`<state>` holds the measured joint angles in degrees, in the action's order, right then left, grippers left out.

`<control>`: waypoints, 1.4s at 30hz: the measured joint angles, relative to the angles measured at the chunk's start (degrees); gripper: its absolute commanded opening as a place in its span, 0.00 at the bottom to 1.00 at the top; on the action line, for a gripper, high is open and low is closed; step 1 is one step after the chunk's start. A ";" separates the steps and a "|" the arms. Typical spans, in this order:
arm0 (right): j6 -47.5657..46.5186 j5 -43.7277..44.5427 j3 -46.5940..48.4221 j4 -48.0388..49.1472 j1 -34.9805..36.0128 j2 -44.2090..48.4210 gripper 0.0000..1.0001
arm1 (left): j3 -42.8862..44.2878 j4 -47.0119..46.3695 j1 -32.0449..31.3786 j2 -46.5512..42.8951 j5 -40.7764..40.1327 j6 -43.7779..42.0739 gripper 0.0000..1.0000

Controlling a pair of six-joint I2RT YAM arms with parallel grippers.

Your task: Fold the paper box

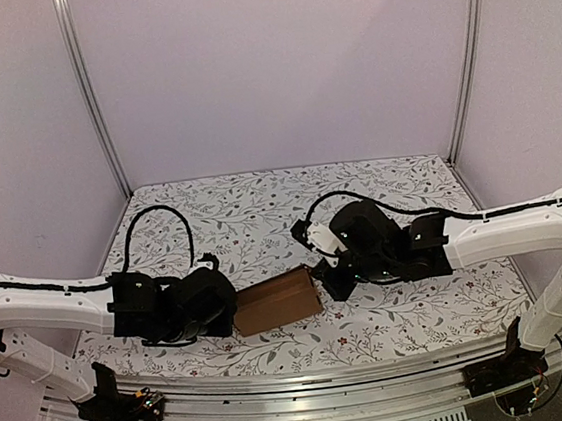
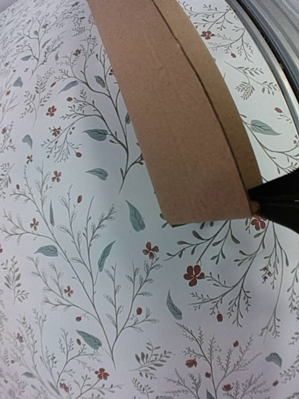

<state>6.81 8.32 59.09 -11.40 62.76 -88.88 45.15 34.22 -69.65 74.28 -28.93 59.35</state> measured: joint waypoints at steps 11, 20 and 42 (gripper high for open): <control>2.05 3.80 -0.72 -1.31 2.25 -0.24 0.00 | 0.87 0.20 0.00 -0.07 -0.55 -1.49 0.10; 2.47 6.97 -1.81 -1.20 4.24 -0.35 0.00 | 0.87 -0.31 0.00 -0.02 -0.59 -1.49 0.15; 3.54 8.74 -5.40 0.81 6.60 -0.33 0.00 | 2.71 1.77 0.00 1.01 -3.87 -2.16 0.30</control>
<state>10.35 17.06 53.69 -10.59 69.36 -89.21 47.86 35.99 -69.65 75.29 -32.80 57.19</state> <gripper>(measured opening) 0.007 0.268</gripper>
